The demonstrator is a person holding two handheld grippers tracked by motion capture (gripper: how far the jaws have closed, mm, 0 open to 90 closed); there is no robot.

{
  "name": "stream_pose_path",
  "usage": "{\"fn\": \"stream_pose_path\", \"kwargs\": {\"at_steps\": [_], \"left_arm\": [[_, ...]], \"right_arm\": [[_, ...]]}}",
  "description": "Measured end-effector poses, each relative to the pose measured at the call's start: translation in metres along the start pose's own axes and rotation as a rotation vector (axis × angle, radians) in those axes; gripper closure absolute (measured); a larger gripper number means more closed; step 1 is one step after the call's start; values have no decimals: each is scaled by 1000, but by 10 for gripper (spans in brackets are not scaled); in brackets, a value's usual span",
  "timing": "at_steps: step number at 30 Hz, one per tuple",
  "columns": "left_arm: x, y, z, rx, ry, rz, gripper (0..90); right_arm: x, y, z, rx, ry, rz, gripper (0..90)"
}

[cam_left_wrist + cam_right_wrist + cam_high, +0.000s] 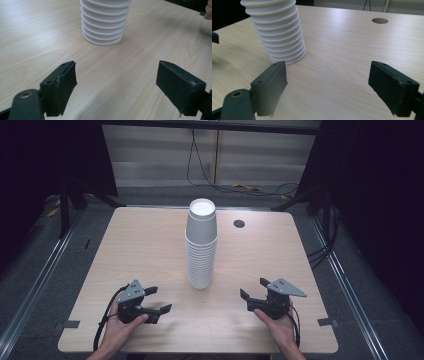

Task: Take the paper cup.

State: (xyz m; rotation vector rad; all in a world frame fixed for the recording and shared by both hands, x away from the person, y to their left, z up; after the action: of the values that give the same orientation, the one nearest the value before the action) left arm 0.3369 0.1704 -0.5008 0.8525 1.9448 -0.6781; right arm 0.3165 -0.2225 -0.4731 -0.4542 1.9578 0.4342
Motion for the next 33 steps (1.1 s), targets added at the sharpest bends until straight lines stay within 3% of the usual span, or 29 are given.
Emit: {"fn": "stream_pose_path", "kwargs": {"at_steps": [8, 11, 13, 19, 33], "left_arm": [[-4, 0, 2, 2, -3, -1, 168], [-6, -3, 5, 37, 0, -10, 167], [-6, -3, 5, 37, 4, -3, 167], [-7, -1, 7, 7, 5, 25, 163], [-4, -3, 3, 19, 4, 30, 165]], "right_arm": [[-3, 1, -2, -46, -6, 17, 137], [-8, 2, 1, -76, -10, 16, 133], [-10, 4, 2, -97, -16, 17, 133], [-16, 6, 3, -152, -5, 0, 137], [-42, 23, 6, -229, -20, -50, 136]]}}
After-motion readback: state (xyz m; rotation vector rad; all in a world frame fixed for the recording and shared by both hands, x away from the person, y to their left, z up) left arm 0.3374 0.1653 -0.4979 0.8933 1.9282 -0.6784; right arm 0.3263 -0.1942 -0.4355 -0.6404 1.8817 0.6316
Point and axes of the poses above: each handheld gripper's, and its own axes: z roughly forward along the jaws, x roughly out of its underside, y roughly to its left, the point moved 2 cm from there along z, roughly forward along the jaws, and after that the axes turned 3 degrees about -x, right-handed, at the moved point
